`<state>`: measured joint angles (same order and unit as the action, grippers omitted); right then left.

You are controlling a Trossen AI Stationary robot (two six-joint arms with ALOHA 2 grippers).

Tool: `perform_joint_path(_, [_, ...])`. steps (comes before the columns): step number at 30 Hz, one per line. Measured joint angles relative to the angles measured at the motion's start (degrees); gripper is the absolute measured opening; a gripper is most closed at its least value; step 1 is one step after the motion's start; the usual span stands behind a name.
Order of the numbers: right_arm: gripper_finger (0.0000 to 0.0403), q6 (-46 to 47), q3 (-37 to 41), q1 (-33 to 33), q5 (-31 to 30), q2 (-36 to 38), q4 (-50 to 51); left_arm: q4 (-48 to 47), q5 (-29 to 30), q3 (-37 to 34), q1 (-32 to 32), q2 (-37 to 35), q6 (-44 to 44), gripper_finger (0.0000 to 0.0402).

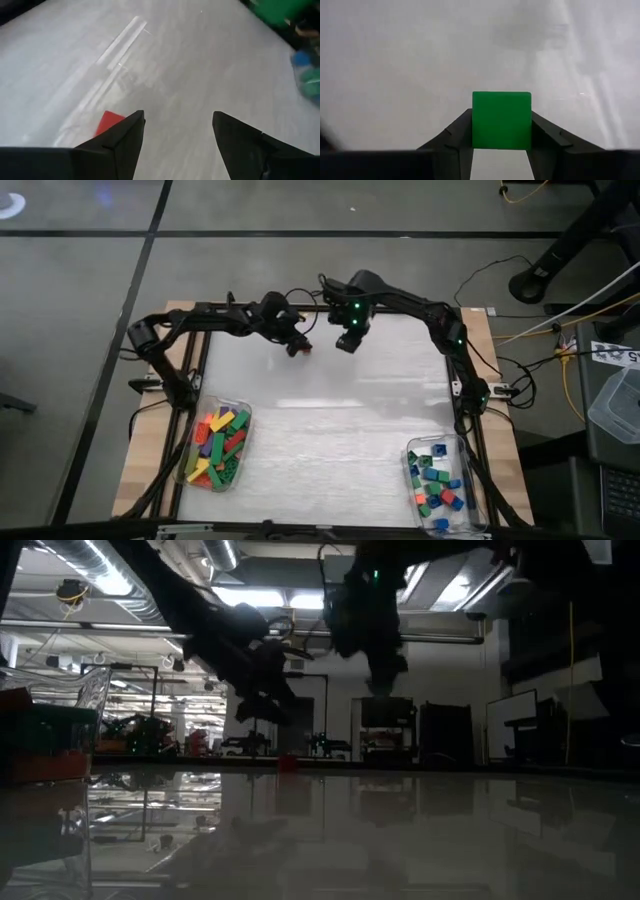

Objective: Sort blocks by size
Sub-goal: Put the small green wooden block into the right transparent bin

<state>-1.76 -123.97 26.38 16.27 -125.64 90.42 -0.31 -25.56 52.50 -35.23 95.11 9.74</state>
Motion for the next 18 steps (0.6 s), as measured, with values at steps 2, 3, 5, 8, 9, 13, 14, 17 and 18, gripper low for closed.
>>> perform_joint_path(2, [0.0141,0.3,-0.2,-1.7,4.9,1.3,-0.6,-2.8,0.3,0.0,0.1,-1.1,-1.7,0.0225])
perform_joint_path(3, [0.0139,0.8,0.0,-2.7,6.0,1.9,-0.7,-3.6,0.3,0.0,0.2,-1.2,-2.4,0.0225])
perform_joint_path(5, [0.0138,1.7,0.2,-4.9,6.8,3.2,-0.2,-5.0,0.7,0.1,0.4,-1.4,-3.0,0.0225])
perform_joint_path(8, [0.0138,1.8,0.6,-8.7,5.9,6.2,-0.5,-6.6,0.8,0.0,0.5,-1.4,-4.2,0.0225])
perform_joint_path(9, [0.0139,1.9,1.0,-10.2,5.1,7.4,-0.4,-7.2,0.9,0.0,0.8,-1.5,-4.3,0.0225])
perform_joint_path(13, [0.0139,7.5,4.9,-16.2,-1.6,13.8,-0.4,-7.8,0.9,0.0,0.8,-1.5,-4.4,0.0225])
perform_joint_path(14, [0.0139,9.6,6.6,-17.8,-3.3,15.9,-0.3,-7.8,0.9,0.0,0.8,-1.5,-4.4,0.0225])
perform_joint_path(17, [0.0139,18.4,13.6,-23.3,-6.9,23.4,-0.3,-7.8,1.1,0.0,0.8,-1.5,-5.7,0.0225])
perform_joint_path(18, [0.0139,21.6,16.3,-25.4,-7.5,25.9,-0.2,-7.6,1.2,0.0,0.8,-1.5,-6.3,0.0225])
